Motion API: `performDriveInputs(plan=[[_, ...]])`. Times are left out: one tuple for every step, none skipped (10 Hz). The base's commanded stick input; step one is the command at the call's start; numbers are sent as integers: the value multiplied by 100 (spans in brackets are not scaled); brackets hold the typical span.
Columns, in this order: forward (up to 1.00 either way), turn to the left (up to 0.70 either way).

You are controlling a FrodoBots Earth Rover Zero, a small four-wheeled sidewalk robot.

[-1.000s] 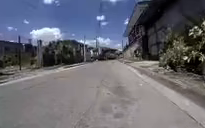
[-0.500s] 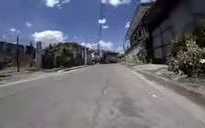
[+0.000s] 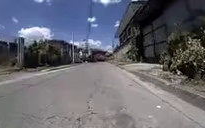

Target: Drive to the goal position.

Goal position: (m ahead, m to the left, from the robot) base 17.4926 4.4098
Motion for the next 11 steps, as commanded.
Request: performDriveInputs(plan=[[100, 0], [100, 0], [100, 0], [100, 0], [100, 0], [100, 0], [100, -3], [100, -23], [100, -40], [100, -40], [100, -27]])
